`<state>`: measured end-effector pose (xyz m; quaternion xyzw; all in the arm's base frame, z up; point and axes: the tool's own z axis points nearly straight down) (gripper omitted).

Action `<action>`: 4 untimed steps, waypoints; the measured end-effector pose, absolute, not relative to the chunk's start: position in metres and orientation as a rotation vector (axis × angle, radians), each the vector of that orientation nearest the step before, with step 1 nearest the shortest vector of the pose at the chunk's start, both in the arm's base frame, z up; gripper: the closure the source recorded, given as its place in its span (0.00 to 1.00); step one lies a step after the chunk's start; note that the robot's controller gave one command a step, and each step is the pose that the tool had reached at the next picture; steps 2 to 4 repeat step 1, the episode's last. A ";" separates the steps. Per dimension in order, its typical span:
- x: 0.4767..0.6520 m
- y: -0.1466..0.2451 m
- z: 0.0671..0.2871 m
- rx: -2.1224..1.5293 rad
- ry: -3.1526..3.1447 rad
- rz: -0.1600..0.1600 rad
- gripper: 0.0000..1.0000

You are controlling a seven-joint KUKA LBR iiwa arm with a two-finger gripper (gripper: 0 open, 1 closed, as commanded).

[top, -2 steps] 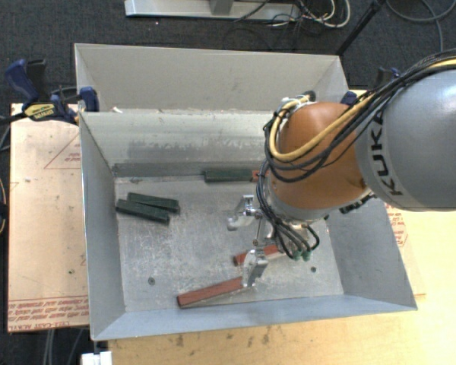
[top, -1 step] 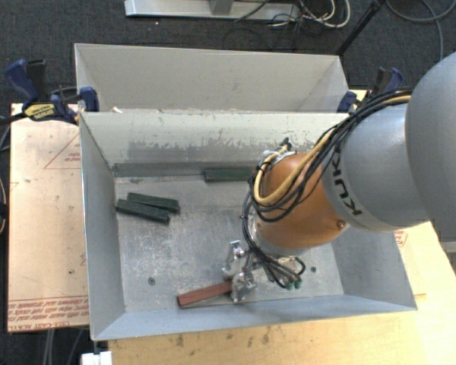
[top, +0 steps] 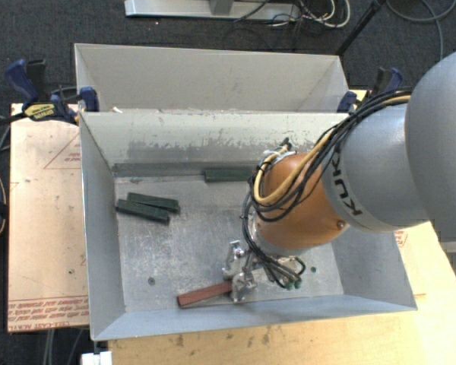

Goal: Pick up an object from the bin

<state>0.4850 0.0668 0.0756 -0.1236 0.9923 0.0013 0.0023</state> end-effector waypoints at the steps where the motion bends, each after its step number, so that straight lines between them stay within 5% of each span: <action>1: 0.516 0.074 0.239 -0.432 3.105 0.001 1.00; 4: 0.516 0.074 0.239 -0.432 3.105 0.001 1.00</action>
Offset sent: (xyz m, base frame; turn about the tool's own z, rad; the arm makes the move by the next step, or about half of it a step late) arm 0.0000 0.0000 0.0000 0.0000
